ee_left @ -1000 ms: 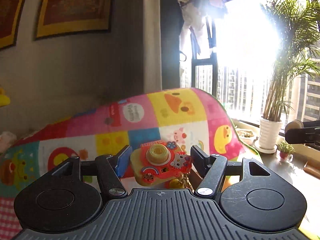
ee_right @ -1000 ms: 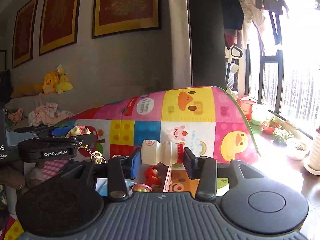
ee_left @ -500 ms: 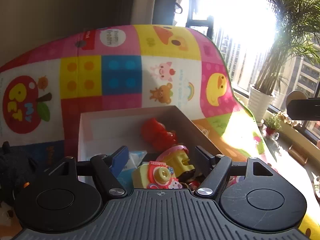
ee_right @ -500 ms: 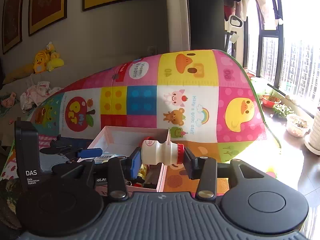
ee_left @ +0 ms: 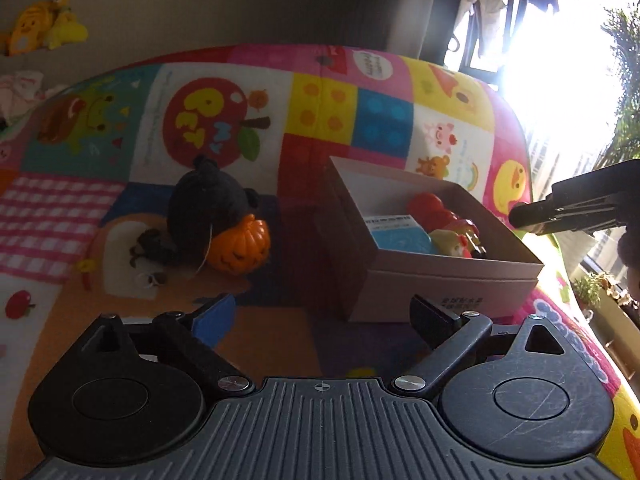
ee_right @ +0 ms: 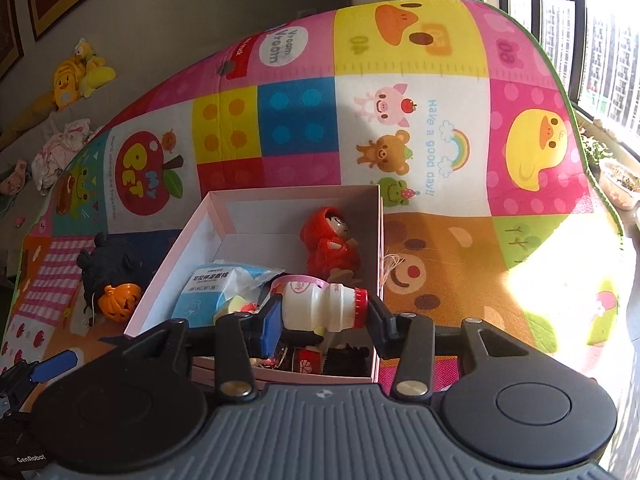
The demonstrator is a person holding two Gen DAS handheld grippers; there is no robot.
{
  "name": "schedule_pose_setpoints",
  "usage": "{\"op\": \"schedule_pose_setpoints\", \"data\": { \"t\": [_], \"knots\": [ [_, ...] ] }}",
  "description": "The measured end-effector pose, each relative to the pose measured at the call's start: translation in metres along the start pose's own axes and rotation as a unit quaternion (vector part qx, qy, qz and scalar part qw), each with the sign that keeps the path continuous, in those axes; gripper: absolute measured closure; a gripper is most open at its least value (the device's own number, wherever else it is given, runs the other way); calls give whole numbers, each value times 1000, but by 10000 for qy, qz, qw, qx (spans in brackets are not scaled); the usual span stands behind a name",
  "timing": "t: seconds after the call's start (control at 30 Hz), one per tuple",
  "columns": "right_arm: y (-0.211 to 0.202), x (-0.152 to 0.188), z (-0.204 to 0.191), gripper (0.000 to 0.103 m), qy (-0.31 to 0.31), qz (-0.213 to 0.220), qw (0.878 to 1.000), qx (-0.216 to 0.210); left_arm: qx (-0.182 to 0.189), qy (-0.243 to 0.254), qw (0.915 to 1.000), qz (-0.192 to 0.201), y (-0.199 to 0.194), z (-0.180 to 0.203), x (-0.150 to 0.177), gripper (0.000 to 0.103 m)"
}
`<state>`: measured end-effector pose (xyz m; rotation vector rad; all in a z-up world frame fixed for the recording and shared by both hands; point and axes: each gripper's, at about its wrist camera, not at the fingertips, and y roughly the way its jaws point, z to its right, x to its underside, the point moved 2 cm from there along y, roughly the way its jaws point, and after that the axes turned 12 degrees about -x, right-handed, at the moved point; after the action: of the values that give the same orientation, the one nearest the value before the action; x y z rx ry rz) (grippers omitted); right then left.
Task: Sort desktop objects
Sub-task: 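Grasp the black plush bear with the right tool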
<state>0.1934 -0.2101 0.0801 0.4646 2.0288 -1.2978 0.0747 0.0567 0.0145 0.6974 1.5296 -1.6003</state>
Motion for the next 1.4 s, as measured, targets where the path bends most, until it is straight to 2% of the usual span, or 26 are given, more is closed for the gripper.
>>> {"op": "schedule_pose_setpoints", "data": {
  "t": [0.1,0.2,0.27,0.33,0.4,0.53,0.6,0.63,0.7,0.77,0.83,0.93,0.97,1.0,1.03,1.1,1.27,1.33,1.4],
  "knots": [
    [1,-5,-8,53,-13,0,10000,71,-106,-314,9994,-65,3,-17,2,3],
    [3,-10,-35,50,-335,9,9994,-44,-203,-583,9981,-60,6,-27,1,3],
    [7,-11,-59,45,-638,20,9978,-175,-394,-652,9971,26,6,-32,1,2],
    [17,-11,-86,45,-938,-32,9949,-369,-782,-629,9948,149,5,-36,1,2],
    [33,-10,-117,45,-1178,-171,9908,-647,-1229,-688,9898,204,5,-47,1,1],
    [67,-7,-167,44,-1518,-451,9824,-994,-1891,-1337,9721,361,-1,-81,-2,0],
    [86,-7,-188,37,-1640,-576,9792,-1047,-2093,-1710,9618,438,-5,-99,-4,0],
    [95,-7,-198,29,-1695,-577,9783,-1043,-2159,-1864,9574,447,-6,-106,-4,0],
    [114,-9,-214,23,-1812,-475,9780,-918,-2204,-2069,9523,424,-6,-115,-3,0],
    [136,-14,-223,13,-1756,-470,9804,-761,-2189,-2061,9531,343,-2,-115,-2,0],
    [162,-17,-226,7,-1620,-559,9833,-613,-2142,-1959,9566,275,0,-112,0,0],
    [193,-15,-219,7,-1302,-948,9847,-671,-2054,-1865,9605,216,2,-107,2,0],
    [197,-12,-216,13,-1213,-1058,9842,-737,-2004,-1864,9617,173,3,-106,3,0],
    [196,-10,-215,18,-1159,-1141,9827,-882,-1971,-1862,9625,129,5,-105,4,0],
    [193,-9,-214,35,-1152,-1181,9812,-1001,-1969,-1873,9623,107,5,-105,4,0],
    [176,-11,-213,37,-1142,-1080,9826,-990,-1956,-1941,9612,108,5,-107,5,0],
    [78,-28,-191,37,-1189,94,9842,-1310,-1885,-2009,9613,49,6,-108,5,0],
    [33,-19,-172,37,-1272,441,9803,-1446,-1842,-2004,9622,30,6,-107,6,0],
    [-4,-1,-149,37,-1351,511,9776,-1530,-1826,-1970,9632,61,6,-105,6,0]
  ]
}}
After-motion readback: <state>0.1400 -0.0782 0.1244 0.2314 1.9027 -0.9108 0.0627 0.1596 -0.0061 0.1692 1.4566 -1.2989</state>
